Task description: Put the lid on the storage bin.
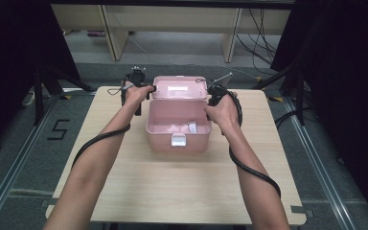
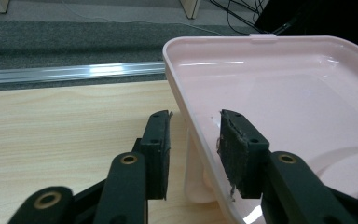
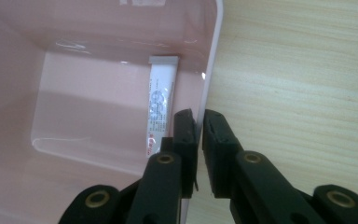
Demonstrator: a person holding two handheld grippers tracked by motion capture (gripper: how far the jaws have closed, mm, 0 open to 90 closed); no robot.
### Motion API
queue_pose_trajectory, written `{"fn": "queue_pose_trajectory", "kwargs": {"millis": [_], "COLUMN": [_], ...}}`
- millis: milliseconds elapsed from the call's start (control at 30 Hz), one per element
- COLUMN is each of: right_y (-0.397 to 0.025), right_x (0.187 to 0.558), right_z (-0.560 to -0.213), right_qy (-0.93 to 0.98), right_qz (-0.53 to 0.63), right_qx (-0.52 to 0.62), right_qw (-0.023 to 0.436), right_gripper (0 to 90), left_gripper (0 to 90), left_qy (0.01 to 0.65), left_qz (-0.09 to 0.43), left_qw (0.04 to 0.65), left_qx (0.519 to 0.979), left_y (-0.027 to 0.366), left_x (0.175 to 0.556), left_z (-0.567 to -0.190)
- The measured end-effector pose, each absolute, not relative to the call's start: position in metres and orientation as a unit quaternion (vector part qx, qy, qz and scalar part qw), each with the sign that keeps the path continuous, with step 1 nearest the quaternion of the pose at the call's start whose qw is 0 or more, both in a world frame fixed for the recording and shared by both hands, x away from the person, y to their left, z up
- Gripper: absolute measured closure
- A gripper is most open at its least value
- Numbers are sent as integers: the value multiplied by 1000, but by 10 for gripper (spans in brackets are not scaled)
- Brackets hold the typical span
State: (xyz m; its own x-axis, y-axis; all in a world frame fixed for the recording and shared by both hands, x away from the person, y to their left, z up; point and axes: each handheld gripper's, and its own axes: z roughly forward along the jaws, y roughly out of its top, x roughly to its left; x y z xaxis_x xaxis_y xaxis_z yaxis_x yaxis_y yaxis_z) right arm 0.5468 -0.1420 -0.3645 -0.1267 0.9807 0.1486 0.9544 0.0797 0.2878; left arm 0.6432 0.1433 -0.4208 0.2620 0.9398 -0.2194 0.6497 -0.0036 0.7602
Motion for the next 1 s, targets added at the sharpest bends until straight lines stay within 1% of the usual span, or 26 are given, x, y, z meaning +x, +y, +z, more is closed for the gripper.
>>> {"fn": "queue_pose_trajectory", "kwargs": {"millis": [67, 100, 167, 267, 300, 367, 700, 800, 1000], "right_y": [-142, -142, -142, -142, -142, -142, -144, -143, -143], "right_x": [547, 547, 547, 547, 546, 547, 547, 548, 547], "right_z": [-365, -365, -364, -365, -365, -365, -366, -366, -367], "right_qy": [733, 733, 732, 734, 736, 734, 739, 738, 732], "right_qz": [161, 160, 160, 160, 159, 158, 162, 161, 160], "right_qx": [660, 659, 660, 658, 656, 659, 653, 653, 661], "right_qw": [44, 42, 43, 43, 43, 43, 43, 43, 41], "right_gripper": [849, 849, 849, 851, 850, 851, 854, 854, 854], "left_gripper": [646, 648, 657, 673, 680, 687, 716, 739, 760], "left_qy": [582, 587, 584, 594, 592, 598, 603, 606, 622], "left_qz": [177, 176, 174, 173, 171, 170, 167, 163, 153], "left_qw": [399, 406, 399, 399, 390, 393, 384, 378, 385], "left_qx": [686, 678, 685, 677, 684, 677, 679, 681, 664], "left_y": [142, 140, 140, 137, 137, 135, 131, 132, 134], "left_x": [644, 644, 645, 646, 647, 648, 656, 657, 658], "left_z": [-421, -422, -421, -421, -420, -421, -417, -417, -419]}}
